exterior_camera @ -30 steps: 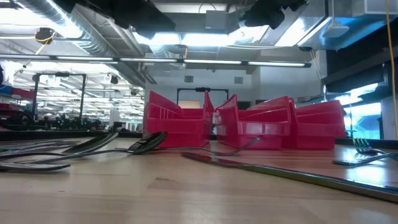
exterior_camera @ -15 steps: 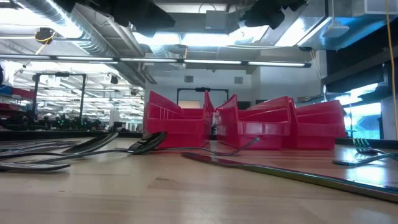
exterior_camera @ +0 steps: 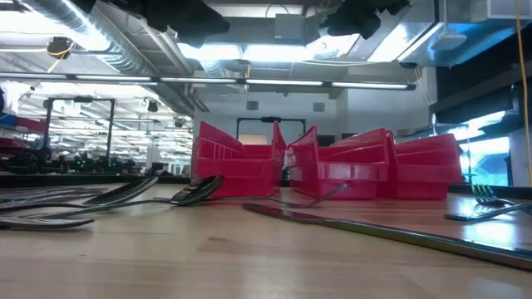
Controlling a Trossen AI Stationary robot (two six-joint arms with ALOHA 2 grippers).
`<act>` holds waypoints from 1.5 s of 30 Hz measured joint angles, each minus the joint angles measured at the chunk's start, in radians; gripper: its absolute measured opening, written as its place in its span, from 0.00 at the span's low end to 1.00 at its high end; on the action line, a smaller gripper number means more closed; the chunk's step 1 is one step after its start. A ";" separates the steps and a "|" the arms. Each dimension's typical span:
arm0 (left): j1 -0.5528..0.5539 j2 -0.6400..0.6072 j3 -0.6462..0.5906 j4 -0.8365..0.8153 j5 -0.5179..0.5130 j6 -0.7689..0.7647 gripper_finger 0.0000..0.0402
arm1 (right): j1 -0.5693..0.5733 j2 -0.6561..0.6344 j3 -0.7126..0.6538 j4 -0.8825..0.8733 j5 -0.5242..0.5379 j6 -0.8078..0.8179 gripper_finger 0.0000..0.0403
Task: Sort silverware
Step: Put the purple fork into the left red bin
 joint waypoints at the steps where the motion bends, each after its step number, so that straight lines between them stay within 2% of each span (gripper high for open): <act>1: -0.004 -0.001 0.000 0.000 0.000 -0.004 0.21 | 0.000 0.000 0.000 -0.001 0.000 0.000 0.54; 10: -0.049 -0.125 -0.016 -0.029 -0.021 -0.033 0.21 | 0.000 0.000 0.000 -0.003 0.000 0.000 0.54; 21: -0.054 -0.372 -0.142 -0.113 -0.062 -0.143 0.21 | 0.000 0.000 0.000 -0.001 0.000 0.000 0.54; 29: -0.094 -0.524 -0.229 -0.128 -0.077 -0.140 0.21 | 0.000 0.000 0.000 -0.001 0.000 0.000 0.54; 32: -0.097 -0.573 -0.278 -0.120 -0.120 -0.126 0.21 | 0.000 0.000 0.000 -0.002 0.000 0.000 0.54; 38: -0.097 -0.613 -0.325 -0.173 -0.307 -0.176 0.21 | 0.000 0.000 0.000 -0.001 0.000 0.000 0.54; 45: -0.097 -0.606 -0.348 -0.202 -0.323 -0.169 0.21 | 0.000 0.000 0.000 -0.001 0.000 0.000 0.54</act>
